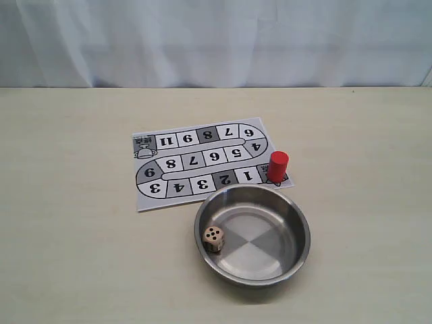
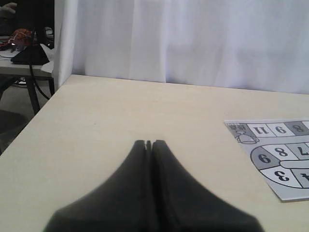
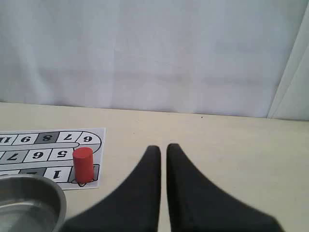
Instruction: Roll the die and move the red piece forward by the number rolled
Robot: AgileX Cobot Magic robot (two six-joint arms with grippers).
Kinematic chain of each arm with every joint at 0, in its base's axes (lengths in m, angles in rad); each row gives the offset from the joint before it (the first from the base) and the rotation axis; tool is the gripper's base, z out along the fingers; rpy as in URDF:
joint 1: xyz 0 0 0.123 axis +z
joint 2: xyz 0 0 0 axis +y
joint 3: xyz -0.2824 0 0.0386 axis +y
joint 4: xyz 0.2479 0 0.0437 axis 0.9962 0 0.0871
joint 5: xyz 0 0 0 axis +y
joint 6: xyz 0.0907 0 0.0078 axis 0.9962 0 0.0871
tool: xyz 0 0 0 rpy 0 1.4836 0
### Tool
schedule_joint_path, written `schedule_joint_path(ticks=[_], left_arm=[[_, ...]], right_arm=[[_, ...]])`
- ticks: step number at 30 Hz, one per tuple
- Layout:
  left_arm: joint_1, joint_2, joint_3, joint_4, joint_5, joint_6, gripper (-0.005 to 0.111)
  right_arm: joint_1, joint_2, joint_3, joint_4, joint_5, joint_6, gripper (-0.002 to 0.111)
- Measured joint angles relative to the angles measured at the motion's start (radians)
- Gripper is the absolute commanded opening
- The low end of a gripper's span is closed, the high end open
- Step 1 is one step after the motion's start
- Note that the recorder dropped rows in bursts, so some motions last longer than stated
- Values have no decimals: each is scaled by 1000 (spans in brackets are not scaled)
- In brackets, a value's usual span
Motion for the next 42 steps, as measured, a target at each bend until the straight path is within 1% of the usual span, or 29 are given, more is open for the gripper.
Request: schedule_joint_path(ticks=[18, 25, 31, 35, 36, 39, 42], left_arm=[[0, 0, 0, 0, 0, 0, 0], [0, 0, 0, 0, 0, 0, 0], [0, 0, 0, 0, 0, 0, 0], [0, 0, 0, 0, 0, 0, 0], [0, 0, 0, 0, 0, 0, 0], [0, 0, 0, 0, 0, 0, 0], [0, 0, 0, 0, 0, 0, 0]], right_arm=[[0, 0, 0, 0, -3, 0, 4], [0, 0, 0, 0, -110, 20, 4], [0, 0, -66, 0, -112, 94, 4], [0, 0, -165, 0, -41, 104, 4], [0, 0, -223, 0, 18, 107, 4], [0, 19, -311, 0, 117, 107, 4], [0, 154, -465, 0, 297, 105, 4]])
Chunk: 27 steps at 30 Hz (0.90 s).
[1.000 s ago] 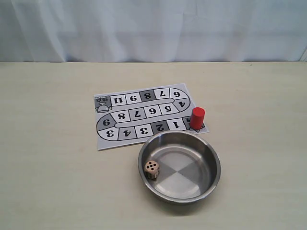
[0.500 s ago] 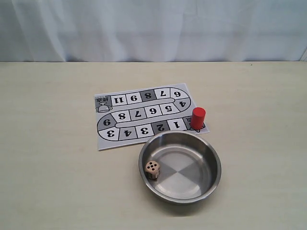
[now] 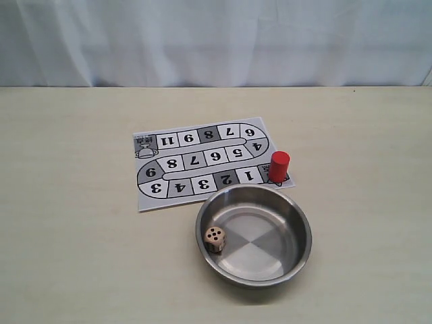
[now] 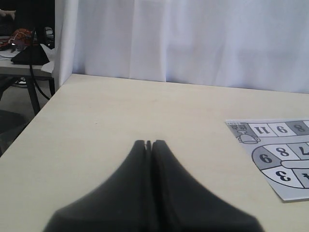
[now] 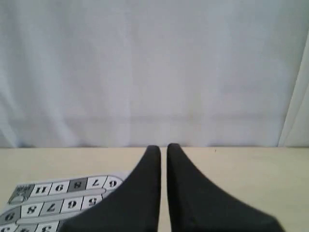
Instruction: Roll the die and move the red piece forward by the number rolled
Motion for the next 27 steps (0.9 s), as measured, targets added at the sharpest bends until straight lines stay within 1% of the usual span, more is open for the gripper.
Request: schedule_joint_path(ticks=[1, 4, 6, 9, 11, 13, 14, 17, 20, 22, 25, 27], left_arm=[[0, 0, 0, 0, 0, 0, 0], [0, 0, 0, 0, 0, 0, 0], [0, 0, 0, 0, 0, 0, 0], [0, 0, 0, 0, 0, 0, 0], [0, 0, 0, 0, 0, 0, 0], [0, 0, 0, 0, 0, 0, 0], [0, 0, 0, 0, 0, 0, 0], [0, 0, 0, 0, 0, 0, 0], [0, 0, 0, 0, 0, 0, 0], [0, 0, 0, 0, 0, 0, 0], [0, 0, 0, 0, 0, 0, 0], [0, 0, 0, 0, 0, 0, 0]], right_arm=[[0, 29, -23, 0, 24, 0, 4], [0, 215, -159, 0, 161, 0, 4], [0, 328, -225, 0, 199, -12, 4], [0, 475, -279, 0, 211, -40, 5], [0, 573, -284, 4, 197, -54, 14], [0, 679, -285, 56, 183, -150, 27], [0, 728, -285, 115, 181, -221, 32], [0, 825, -285, 316, 180, -408, 41], [0, 898, -285, 469, 179, -589, 42], [0, 939, -285, 536, 179, -672, 42], [33, 1000, -309, 552, 193, -734, 42], [112, 1063, -363, 499, 237, -747, 42]])
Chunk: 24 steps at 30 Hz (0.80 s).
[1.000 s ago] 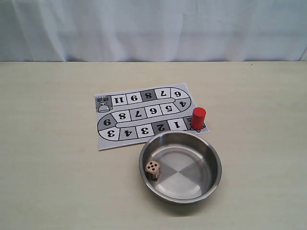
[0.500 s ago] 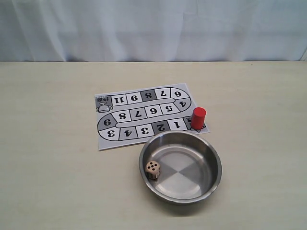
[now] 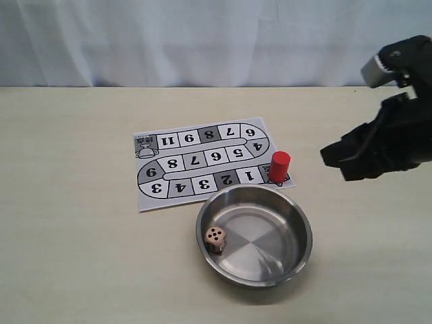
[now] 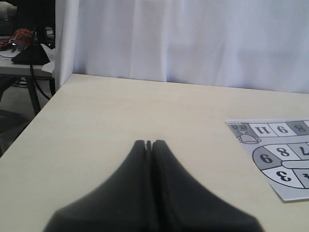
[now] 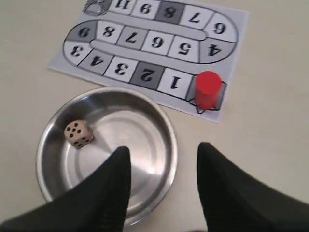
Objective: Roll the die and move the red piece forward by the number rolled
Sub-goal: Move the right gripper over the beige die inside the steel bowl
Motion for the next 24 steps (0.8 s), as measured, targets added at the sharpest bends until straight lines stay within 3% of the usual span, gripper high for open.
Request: schedule_joint_path(ticks=[6, 10, 16, 24], left_arm=[[0, 0, 0, 0, 0, 0, 0], [0, 0, 0, 0, 0, 0, 0], [0, 0, 0, 0, 0, 0, 0], [0, 0, 0, 0, 0, 0, 0]], right_arm=[[261, 178, -124, -196, 36, 6, 44], [351, 285, -164, -259, 42, 9, 59], [432, 412, -171, -271, -1, 3, 59], [443, 492, -171, -268, -76, 3, 59]])
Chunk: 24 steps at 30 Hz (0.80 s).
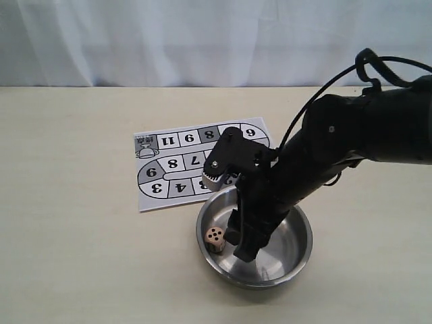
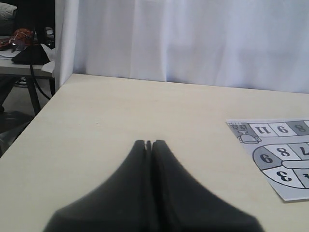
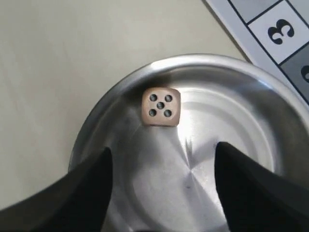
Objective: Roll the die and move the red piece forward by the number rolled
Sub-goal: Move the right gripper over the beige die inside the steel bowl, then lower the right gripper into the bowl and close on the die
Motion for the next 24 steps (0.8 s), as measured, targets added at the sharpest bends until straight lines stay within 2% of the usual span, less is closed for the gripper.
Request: schedule_joint_path(ticks=[24], left_arm=[[0, 0, 0, 0, 0, 0, 0]], right_arm=[[0, 90, -2, 109, -101, -61, 59]])
